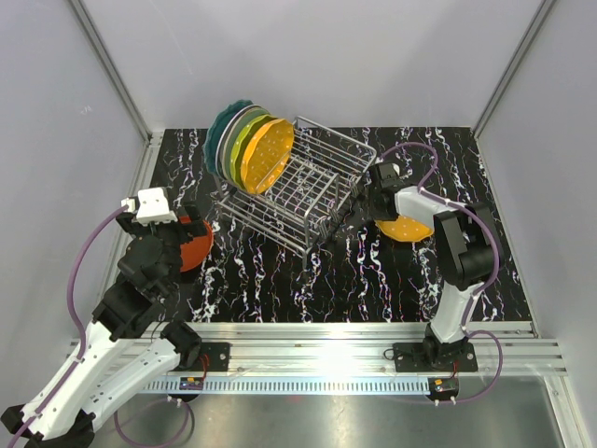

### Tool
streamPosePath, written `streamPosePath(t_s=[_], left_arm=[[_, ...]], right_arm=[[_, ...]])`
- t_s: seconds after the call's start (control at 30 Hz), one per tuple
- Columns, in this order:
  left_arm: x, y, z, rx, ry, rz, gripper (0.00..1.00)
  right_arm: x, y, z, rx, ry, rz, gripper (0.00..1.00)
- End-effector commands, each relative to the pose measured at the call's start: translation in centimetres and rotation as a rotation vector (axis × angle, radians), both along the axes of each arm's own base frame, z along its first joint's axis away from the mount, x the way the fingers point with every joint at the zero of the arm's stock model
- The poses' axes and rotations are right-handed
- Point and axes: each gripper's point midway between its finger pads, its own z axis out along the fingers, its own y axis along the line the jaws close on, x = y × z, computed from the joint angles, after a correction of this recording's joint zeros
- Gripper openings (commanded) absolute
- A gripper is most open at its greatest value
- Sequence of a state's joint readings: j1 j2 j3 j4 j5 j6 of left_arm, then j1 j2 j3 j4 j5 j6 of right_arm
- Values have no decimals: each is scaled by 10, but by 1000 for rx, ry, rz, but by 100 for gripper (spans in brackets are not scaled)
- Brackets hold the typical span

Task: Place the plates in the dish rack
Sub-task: Grab a plate with the right arm

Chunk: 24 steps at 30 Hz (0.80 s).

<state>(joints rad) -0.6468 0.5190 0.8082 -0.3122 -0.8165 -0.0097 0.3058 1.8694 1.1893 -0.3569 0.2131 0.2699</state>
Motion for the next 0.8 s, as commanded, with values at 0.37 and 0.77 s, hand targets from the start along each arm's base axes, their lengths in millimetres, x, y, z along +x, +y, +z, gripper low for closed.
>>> streamPosePath(t_s=[0.37, 0.77], left_arm=[[2, 1, 9, -43, -30, 21, 99], [2, 1, 9, -43, -28, 22, 99]], right_arm=[[0, 5, -2, -155, 7, -26, 39], [-10, 2, -23, -229, 61, -86, 23]])
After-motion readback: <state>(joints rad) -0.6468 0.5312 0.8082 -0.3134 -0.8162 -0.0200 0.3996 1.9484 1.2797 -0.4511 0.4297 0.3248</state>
